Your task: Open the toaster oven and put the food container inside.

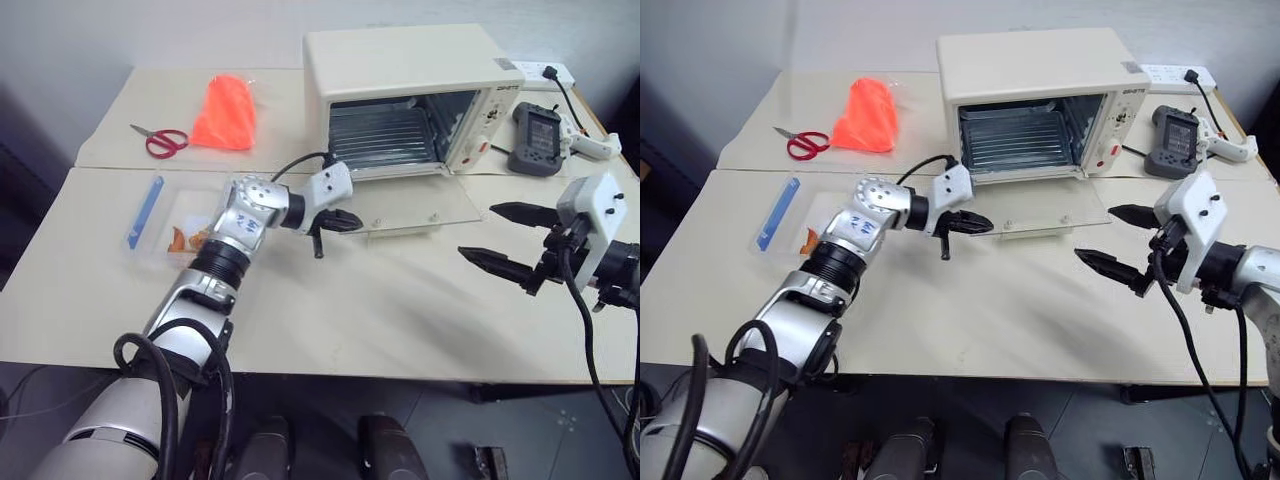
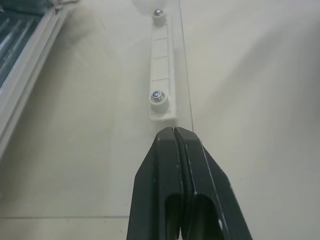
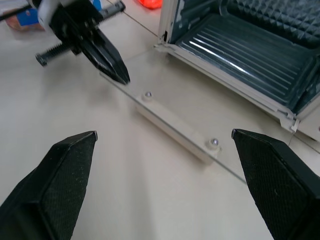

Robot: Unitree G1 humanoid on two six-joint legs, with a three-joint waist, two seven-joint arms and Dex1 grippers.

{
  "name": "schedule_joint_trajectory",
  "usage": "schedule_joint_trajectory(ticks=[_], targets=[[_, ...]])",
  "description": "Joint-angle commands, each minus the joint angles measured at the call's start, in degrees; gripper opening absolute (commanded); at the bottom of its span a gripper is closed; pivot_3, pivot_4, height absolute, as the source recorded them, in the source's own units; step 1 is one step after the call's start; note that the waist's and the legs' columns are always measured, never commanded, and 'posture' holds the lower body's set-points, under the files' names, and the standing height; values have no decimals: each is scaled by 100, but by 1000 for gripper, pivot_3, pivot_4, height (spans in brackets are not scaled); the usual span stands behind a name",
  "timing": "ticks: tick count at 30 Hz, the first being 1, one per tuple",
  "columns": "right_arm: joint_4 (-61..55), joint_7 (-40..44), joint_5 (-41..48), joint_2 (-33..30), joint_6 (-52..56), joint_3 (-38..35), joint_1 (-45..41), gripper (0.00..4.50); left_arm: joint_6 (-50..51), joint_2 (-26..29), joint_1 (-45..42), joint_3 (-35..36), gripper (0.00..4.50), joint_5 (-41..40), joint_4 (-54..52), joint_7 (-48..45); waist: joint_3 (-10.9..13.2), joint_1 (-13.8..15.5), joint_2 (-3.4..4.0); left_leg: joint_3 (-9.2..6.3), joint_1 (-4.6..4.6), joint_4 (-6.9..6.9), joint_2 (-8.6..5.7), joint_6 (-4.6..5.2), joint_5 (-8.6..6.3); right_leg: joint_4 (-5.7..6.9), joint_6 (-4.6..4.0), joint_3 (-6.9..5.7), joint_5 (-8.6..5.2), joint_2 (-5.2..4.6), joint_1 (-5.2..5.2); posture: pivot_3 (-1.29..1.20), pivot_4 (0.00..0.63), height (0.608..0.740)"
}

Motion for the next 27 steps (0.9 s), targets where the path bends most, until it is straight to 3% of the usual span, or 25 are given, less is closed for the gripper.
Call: schedule_joint_trajectory(ticks=[1,5,9,12,17,25,27], targets=[[-399,-194,314,-161,219,-323,2,4500,-61,-69,-239,89,20,96,246,294,1,37,-1,0,0,-1,0,0,0,0,0,0,0,0,0,0,150,740],[-515,-161,523,-359,327,-480,10,4500,238,19,-138,292,20,-130,-180,98,1,54,-2,-1,-1,-1,-5,3,0,0,1,0,1,-5,0,0,150,740],[-433,-165,803,-571,374,-502,-260,4500,1053,446,520,519,20,-407,-1892,-72,1,22,-1,-1,0,-7,-2,4,0,-2,1,1,1,-3,-2,0,150,740],[-300,-90,1013,-651,380,-403,-492,4500,2793,983,1317,1036,557,-1081,-4230,-96,1,-26,-1,0,0,-12,11,2,0,0,1,8,1,0,-5,0,150,740],[21,237,904,-818,106,29,-685,4500,5468,1615,2394,2326,1987,-2027,-7139,554,1,0,-1,-15,0,-7,25,2,1,-5,1,10,1,-4,5,0,150,740],[766,1033,864,-1028,-214,816,-1461,4500,8519,1964,3327,4432,4340,-2953,-9477,1213,0,43,-3,-22,3,0,20,7,1,-19,3,10,2,-4,16,0,150,740],[947,1235,779,-1033,-338,1056,-1694,4500,8746,1941,3792,5017,4486,-3171,-9838,1356,0,35,-3,-20,4,-1,19,7,1,-21,3,10,2,-5,19,0,150,740]])
